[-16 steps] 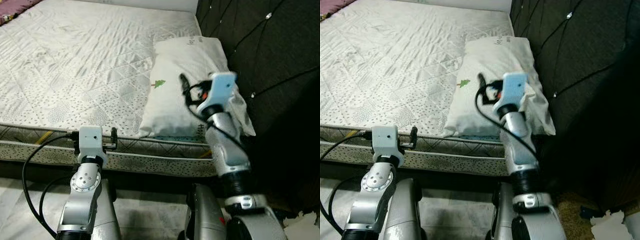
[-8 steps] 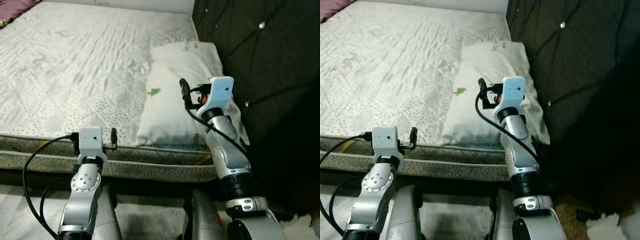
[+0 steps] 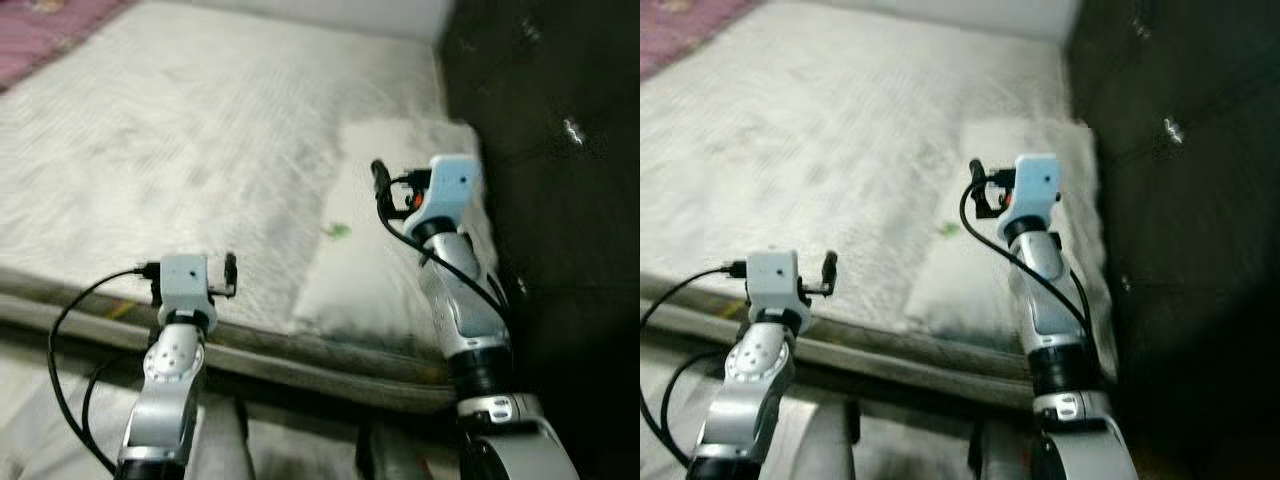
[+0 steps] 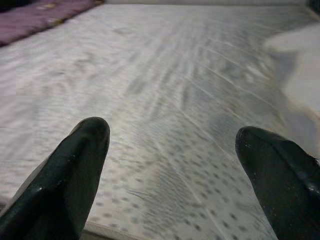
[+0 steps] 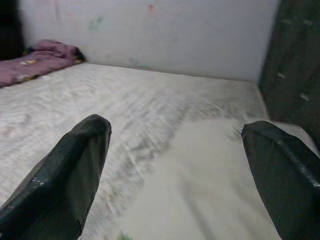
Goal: Clean up the room
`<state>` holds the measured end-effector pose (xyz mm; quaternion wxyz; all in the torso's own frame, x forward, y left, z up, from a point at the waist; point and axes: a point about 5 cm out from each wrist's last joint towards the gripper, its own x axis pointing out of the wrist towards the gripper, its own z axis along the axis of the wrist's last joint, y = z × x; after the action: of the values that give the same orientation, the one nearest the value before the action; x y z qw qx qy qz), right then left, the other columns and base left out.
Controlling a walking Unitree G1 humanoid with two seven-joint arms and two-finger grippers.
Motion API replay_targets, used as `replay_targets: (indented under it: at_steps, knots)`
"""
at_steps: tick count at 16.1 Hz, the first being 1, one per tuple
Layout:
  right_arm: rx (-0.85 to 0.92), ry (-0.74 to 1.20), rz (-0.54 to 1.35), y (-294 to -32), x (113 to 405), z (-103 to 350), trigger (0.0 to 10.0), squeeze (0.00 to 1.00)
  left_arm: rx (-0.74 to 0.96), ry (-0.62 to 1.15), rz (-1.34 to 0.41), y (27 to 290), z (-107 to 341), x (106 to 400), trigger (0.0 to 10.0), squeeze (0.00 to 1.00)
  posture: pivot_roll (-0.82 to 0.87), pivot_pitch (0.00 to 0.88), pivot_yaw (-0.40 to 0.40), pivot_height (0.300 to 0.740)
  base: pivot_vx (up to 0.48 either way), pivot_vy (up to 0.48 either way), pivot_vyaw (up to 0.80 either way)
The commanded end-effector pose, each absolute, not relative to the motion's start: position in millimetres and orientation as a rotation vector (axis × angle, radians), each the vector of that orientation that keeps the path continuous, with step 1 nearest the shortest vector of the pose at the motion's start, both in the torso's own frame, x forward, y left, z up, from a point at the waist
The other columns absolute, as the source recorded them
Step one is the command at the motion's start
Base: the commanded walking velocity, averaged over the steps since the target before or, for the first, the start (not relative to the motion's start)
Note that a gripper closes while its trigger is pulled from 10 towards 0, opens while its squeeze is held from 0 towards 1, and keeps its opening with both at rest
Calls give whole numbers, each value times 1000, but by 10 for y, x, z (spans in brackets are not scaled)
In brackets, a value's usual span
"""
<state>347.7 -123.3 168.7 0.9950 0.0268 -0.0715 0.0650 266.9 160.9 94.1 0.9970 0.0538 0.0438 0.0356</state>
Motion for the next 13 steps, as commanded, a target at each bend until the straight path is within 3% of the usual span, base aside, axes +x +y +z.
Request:
replay_targets:
  at_steps: [1, 13]
  knots:
    - [46, -128, 107, -1292, 3484, 1672, 10000, 0, 127, 81, 71, 1615, 940, 2668, 10000, 0, 110, 0, -78, 716, 0, 0, 0]
    - [-23, -101, 88, -1408, 3440, 1537, 10000, 0, 93, 46, 56, 1572, 972, 2678, 10000, 0, 108, 0, -62, 740, 0, 0, 0]
